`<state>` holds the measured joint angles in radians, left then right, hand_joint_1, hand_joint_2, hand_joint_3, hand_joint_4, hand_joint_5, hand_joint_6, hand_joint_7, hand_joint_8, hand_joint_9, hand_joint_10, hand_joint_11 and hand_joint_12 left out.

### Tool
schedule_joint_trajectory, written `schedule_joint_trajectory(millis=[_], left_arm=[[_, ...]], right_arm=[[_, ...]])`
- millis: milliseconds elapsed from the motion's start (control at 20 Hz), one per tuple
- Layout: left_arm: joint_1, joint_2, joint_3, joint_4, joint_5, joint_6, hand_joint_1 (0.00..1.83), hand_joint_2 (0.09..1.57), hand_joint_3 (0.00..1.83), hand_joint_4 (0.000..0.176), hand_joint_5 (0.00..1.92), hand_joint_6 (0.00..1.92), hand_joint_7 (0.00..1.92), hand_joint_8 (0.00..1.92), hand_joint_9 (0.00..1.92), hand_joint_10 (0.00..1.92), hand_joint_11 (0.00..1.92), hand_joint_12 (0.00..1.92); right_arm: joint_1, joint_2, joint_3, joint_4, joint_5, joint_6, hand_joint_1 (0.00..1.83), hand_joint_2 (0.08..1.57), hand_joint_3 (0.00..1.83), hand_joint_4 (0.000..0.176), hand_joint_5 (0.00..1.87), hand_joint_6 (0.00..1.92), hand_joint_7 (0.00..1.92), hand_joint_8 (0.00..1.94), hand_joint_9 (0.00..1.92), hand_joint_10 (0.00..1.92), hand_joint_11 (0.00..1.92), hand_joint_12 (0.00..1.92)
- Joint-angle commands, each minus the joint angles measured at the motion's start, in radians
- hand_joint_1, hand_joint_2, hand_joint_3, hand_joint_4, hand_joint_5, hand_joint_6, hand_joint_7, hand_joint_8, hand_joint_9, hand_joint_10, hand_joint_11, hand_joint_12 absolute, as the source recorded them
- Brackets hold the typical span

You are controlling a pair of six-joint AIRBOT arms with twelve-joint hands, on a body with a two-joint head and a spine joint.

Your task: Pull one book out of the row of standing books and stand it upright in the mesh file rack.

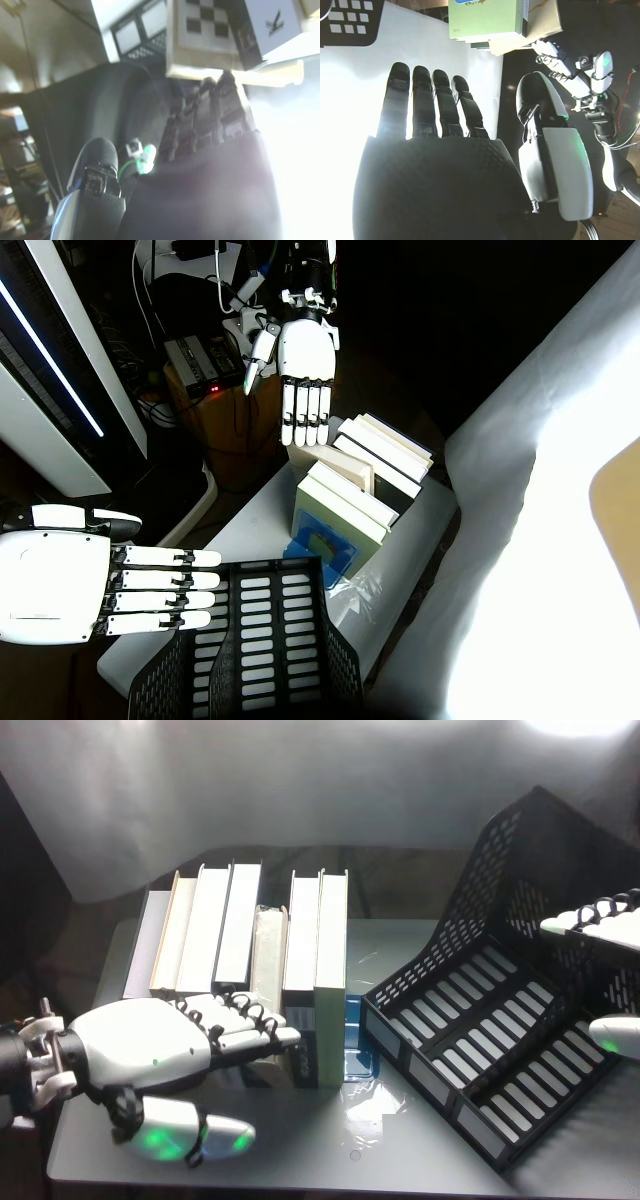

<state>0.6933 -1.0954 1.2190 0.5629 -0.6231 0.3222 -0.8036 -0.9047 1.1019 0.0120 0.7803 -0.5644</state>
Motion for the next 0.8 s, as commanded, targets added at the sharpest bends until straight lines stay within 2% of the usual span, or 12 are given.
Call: schedule_joint_trajectory(millis=[0,200,400,550,750], left_arm=[[0.016,-0.002,-0.009,0.007,-0.04,-0.011,0.13,1.32,0.0,0.0,0.05,0.01,0.0,0.0,0.0,0.0,0.0,0.0],[0.05,0.024,-0.043,0.012,-0.077,-0.011,0.08,1.33,0.0,0.0,0.0,0.0,0.0,0.0,0.0,0.0,0.0,0.0],[0.08,0.031,-0.061,0.013,-0.119,-0.011,0.1,1.32,0.0,0.0,0.08,0.03,0.0,0.0,0.0,0.0,0.0,0.0],[0.085,0.039,-0.065,0.005,-0.145,-0.011,0.08,1.34,0.01,0.0,0.05,0.01,0.0,0.0,0.0,0.0,0.0,0.0],[0.101,0.079,-0.087,-0.063,-0.231,-0.011,0.0,1.37,0.01,0.0,0.0,0.0,0.0,0.0,0.0,0.0,0.0,0.0]], right_arm=[[0.0,0.007,0.007,0.021,0.109,0.007,0.32,1.35,0.0,0.0,0.0,0.0,0.0,0.0,0.0,0.0,0.0,0.0],[0.0,0.007,0.007,0.021,0.108,0.007,0.33,1.35,0.0,0.0,0.0,0.0,0.0,0.0,0.0,0.0,0.0,0.0],[0.0,0.006,0.008,0.022,0.108,0.008,0.32,1.34,0.0,0.0,0.0,0.0,0.0,0.0,0.0,0.0,0.0,0.0],[0.0,0.006,0.008,0.022,0.108,0.01,0.32,1.35,0.0,0.0,0.0,0.0,0.0,0.0,0.0,0.0,0.0,0.0],[0.0,0.006,0.008,0.022,0.111,0.019,0.34,1.35,0.0,0.0,0.0,0.0,0.0,0.0,0.0,0.0,0.0,0.0]])
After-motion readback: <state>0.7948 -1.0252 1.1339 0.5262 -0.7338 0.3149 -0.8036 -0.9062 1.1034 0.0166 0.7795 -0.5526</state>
